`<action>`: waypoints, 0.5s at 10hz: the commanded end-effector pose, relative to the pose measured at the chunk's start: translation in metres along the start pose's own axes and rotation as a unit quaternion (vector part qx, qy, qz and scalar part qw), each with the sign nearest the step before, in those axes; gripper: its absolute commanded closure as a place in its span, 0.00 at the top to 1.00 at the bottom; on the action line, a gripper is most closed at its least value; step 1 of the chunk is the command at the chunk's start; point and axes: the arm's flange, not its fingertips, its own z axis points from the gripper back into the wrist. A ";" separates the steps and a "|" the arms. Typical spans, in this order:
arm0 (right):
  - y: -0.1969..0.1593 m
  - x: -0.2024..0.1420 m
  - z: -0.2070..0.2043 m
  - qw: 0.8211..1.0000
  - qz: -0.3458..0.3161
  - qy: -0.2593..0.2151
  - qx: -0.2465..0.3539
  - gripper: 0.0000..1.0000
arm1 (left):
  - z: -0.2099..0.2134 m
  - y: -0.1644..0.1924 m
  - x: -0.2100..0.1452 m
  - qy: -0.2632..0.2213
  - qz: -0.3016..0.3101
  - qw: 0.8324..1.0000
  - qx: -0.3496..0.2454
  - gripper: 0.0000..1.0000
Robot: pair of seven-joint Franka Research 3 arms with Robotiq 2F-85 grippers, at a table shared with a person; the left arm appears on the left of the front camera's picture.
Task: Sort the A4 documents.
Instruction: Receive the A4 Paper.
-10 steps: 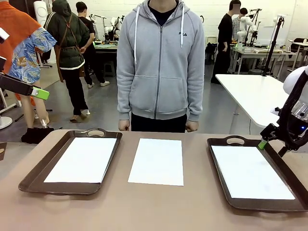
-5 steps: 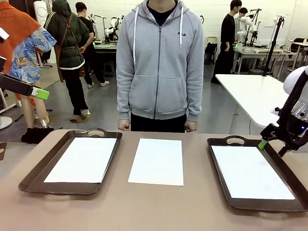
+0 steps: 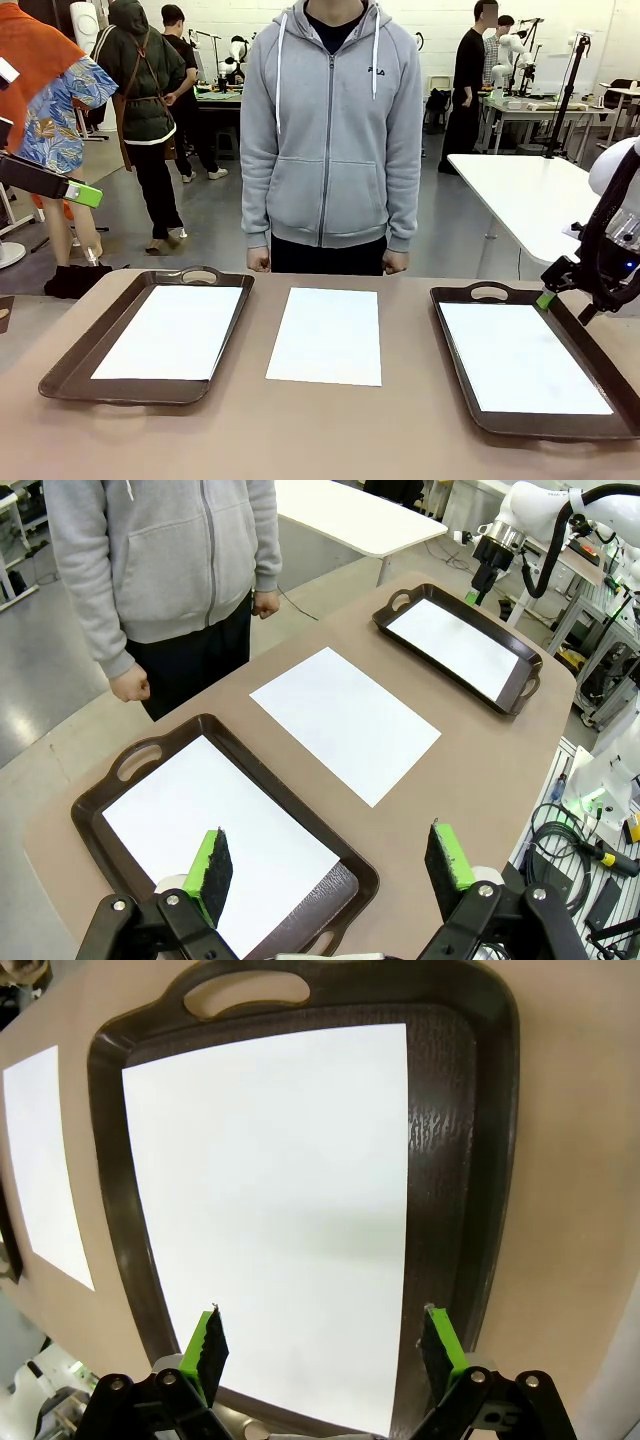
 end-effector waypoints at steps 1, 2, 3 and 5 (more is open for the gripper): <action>0.022 -0.017 0.031 0.995 0.046 -0.086 -0.004 1.00 | 0.000 0.000 0.000 -0.001 -0.002 1.000 -0.003 1.00; 0.040 -0.027 0.055 0.988 0.093 -0.120 0.009 1.00 | 0.000 0.000 0.000 -0.001 -0.002 1.000 -0.003 1.00; 0.056 -0.037 0.077 0.979 0.135 -0.150 0.028 1.00 | 0.000 0.000 0.000 -0.001 -0.002 1.000 -0.003 1.00; 0.089 -0.055 0.126 0.942 0.253 -0.199 0.091 1.00 | 0.000 0.000 0.000 -0.001 -0.002 1.000 -0.003 1.00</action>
